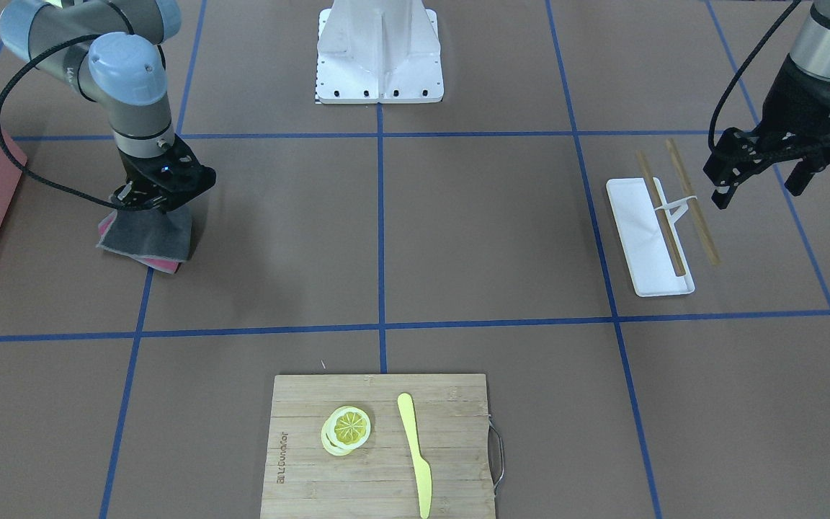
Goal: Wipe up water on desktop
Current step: 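Wipe the table surface near the robot with the cloth in the right gripper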
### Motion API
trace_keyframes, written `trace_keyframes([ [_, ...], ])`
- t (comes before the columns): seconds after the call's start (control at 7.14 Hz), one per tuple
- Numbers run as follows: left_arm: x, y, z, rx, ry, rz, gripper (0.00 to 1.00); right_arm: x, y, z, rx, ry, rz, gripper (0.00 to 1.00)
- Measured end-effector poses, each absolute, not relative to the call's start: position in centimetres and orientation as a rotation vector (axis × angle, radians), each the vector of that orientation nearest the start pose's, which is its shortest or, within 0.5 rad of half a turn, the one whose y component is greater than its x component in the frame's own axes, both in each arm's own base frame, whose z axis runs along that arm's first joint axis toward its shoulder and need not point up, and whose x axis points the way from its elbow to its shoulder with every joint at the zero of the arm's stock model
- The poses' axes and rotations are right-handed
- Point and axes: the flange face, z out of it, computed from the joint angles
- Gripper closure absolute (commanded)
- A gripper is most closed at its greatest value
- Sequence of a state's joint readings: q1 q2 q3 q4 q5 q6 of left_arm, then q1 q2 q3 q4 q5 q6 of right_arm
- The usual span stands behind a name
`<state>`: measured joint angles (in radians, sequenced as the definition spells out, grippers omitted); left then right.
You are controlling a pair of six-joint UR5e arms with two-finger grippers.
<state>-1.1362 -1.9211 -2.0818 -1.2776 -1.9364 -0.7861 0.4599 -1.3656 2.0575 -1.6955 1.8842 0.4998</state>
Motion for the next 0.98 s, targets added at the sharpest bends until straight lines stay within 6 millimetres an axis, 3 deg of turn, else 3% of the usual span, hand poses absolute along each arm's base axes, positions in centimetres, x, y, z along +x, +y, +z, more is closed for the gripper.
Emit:
trace_keyframes([
  [0.28,12.3,-52.6,30.7,0.242,0.594,-0.255,0.02,-43.7,-29.7,32.9,0.138,-0.695,-0.625,1.00],
  [0.42,11.8,-52.1,32.6,0.222,0.580,-0.228,0.02,-43.7,-29.9,32.7,0.136,-0.701,-0.606,1.00],
  [0.7,9.2,-50.3,37.6,0.157,0.575,-0.111,0.02,-41.8,-33.3,33.5,0.129,-0.695,-0.540,1.00],
  [0.98,7.2,-48.6,42.0,0.083,0.582,-0.072,0.02,-39.4,-38.1,36.3,0.115,-0.660,-0.510,1.00],
])
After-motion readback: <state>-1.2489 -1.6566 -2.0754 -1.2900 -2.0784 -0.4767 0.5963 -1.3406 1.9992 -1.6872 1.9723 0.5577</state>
